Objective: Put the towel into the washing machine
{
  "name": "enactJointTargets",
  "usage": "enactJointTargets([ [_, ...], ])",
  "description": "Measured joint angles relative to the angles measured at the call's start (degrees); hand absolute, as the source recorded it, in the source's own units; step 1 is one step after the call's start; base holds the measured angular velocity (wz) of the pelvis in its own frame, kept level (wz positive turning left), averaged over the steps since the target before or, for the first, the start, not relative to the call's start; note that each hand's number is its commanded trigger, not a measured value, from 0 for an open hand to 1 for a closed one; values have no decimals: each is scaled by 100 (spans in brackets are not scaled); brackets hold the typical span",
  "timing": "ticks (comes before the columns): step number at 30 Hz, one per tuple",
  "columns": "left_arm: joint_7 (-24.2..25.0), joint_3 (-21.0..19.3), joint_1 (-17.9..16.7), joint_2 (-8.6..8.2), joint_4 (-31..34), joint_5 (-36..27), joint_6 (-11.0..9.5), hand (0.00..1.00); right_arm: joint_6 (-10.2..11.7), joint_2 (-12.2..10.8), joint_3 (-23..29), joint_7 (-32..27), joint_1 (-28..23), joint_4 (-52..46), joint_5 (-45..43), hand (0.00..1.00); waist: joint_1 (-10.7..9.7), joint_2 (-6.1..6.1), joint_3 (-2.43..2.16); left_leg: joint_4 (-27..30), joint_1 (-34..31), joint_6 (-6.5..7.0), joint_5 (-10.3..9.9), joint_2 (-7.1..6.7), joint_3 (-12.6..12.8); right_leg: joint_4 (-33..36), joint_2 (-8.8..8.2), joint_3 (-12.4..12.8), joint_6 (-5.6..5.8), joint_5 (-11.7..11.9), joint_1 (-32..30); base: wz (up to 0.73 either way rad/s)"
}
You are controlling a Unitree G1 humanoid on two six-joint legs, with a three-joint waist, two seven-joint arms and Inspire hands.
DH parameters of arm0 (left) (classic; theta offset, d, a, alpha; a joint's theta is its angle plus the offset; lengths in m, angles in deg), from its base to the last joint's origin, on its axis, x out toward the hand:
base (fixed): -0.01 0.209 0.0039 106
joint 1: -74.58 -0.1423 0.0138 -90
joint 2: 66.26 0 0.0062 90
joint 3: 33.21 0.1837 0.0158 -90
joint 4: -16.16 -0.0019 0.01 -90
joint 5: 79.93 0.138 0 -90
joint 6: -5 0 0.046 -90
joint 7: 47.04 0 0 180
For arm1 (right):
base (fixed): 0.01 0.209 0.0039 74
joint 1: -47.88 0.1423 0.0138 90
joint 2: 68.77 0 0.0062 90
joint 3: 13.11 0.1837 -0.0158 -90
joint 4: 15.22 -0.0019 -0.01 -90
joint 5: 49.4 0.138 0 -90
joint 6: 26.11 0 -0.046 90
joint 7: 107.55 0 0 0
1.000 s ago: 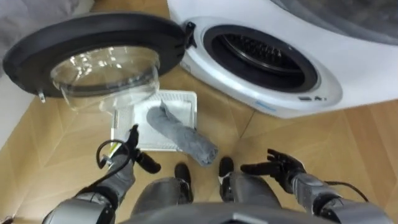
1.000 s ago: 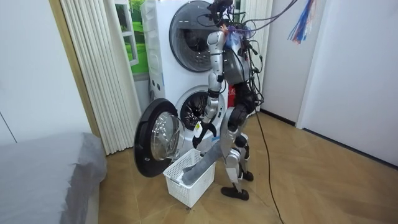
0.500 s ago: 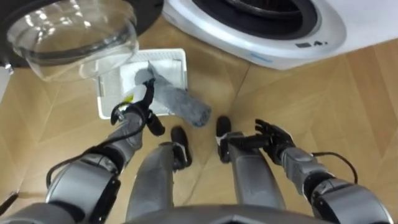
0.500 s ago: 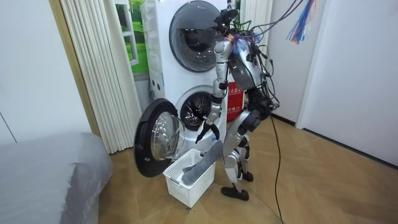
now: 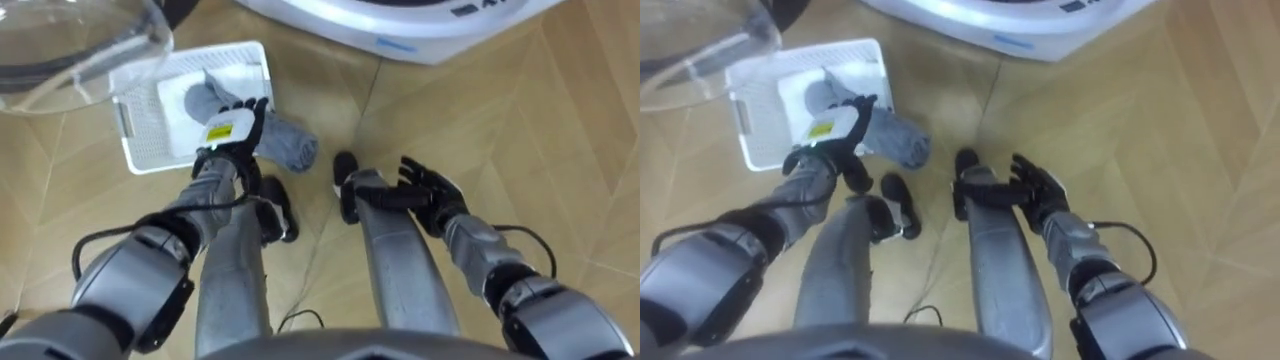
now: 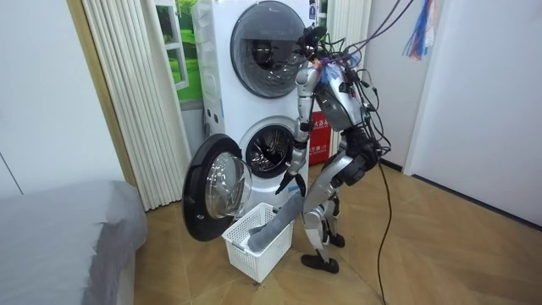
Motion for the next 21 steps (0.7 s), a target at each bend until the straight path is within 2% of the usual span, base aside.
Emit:
enactJointTargets([
  [3,-134,6,77,92,8,0,10,0,65,54,-129,14,-10,-199,139,0,-27,2,-1,361,-283,-6,-147,97,-9,303,32,-32,-52,-101,-277,-11],
  [8,-442,22,302,127,7,7,18,0,209,159,-173,121,6,-420,146,0,-28,15,-4,801,-725,-56,-297,101,-113,760,19,-72,-76,-278,-693,9],
  [11,-619,127,319,173,7,15,42,0,247,176,-175,197,5,-486,178,0,-55,18,-3,968,-852,-70,-371,109,-130,950,19,-71,-88,-363,-832,4],
  [21,-637,610,377,236,-1,125,129,0,298,189,-310,235,23,-706,766,0,-253,17,-2,1586,-1245,-58,-643,175,-138,1601,23,-51,-119,-662,-1260,0],
])
